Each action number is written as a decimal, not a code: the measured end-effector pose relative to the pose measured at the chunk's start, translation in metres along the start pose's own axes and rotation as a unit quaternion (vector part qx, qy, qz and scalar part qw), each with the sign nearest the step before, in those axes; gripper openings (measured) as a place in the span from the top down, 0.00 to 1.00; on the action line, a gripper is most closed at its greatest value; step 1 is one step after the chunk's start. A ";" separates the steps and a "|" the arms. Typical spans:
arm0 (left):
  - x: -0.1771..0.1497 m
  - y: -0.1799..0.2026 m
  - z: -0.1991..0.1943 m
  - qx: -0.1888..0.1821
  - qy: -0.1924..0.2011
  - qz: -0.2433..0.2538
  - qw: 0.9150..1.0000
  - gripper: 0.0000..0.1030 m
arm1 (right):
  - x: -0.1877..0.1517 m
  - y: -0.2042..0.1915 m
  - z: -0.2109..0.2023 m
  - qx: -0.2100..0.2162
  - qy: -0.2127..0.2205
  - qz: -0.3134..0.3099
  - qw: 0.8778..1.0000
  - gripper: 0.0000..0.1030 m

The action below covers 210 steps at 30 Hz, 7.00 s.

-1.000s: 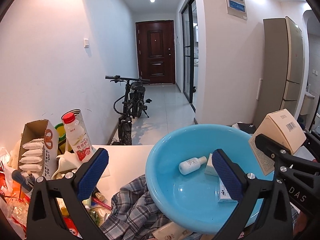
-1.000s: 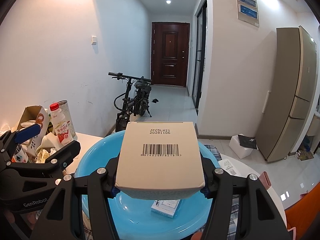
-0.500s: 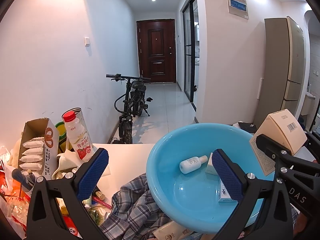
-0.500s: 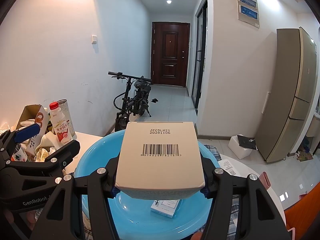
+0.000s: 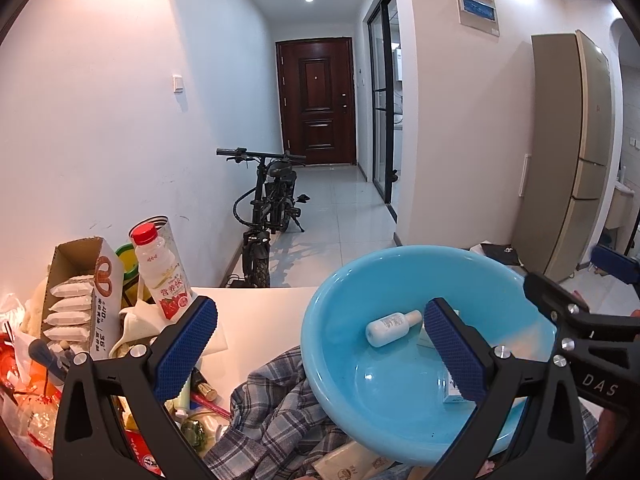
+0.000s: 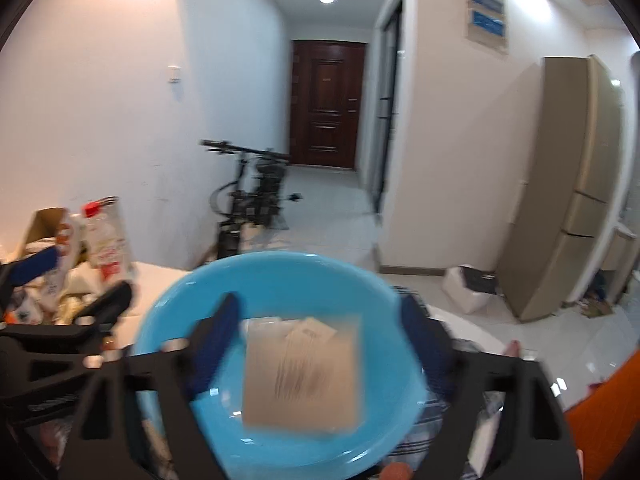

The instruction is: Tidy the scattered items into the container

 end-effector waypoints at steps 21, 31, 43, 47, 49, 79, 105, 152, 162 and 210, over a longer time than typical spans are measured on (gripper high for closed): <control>-0.001 0.004 -0.008 0.012 0.001 0.015 1.000 0.00 | 0.003 0.005 -0.010 0.025 -0.009 0.000 1.000 0.00; -0.024 0.038 -0.019 -0.015 -0.037 0.058 0.998 0.00 | 0.014 0.018 -0.032 0.048 0.004 0.019 0.999 0.00; -0.133 0.066 -0.051 -0.063 -0.102 0.036 0.992 0.00 | 0.023 0.036 -0.047 0.067 0.017 0.042 0.997 0.00; -0.170 0.076 -0.035 -0.075 -0.144 0.020 0.986 0.00 | 0.024 0.040 -0.048 0.072 0.017 0.048 0.996 0.00; -0.182 0.078 -0.024 -0.083 -0.163 0.010 0.983 0.00 | 0.025 0.042 -0.049 0.074 0.018 0.050 0.996 0.00; -0.213 0.075 0.012 -0.109 -0.180 -0.026 0.977 0.12 | 0.021 0.032 -0.052 0.076 0.019 0.038 0.996 0.00; -0.209 0.075 -0.003 -0.111 -0.156 -0.011 0.981 0.12 | 0.004 0.054 -0.091 0.091 0.037 -0.002 0.995 0.00; -0.196 0.070 -0.029 -0.168 -0.113 -0.047 0.978 0.19 | -0.233 0.065 -0.004 0.312 -0.207 -0.038 0.926 0.42; -0.181 0.074 -0.041 -0.157 -0.093 -0.033 0.983 0.19 | -0.199 0.074 -0.051 0.272 -0.145 -0.042 0.950 0.42; 0.002 0.027 -0.013 -0.059 0.027 0.004 0.998 0.19 | 0.017 -0.006 -0.002 0.129 -0.012 0.002 0.992 0.42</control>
Point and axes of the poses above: each gripper's, at about its wrist camera, not at the fingertips, and z roughly the way its jaws point, y to its right, x to its top, the point moved 4 cm from there along z, roughly the way its jaws point, and after that the axes turned 13 degrees about -x, right-handed, at the moved point
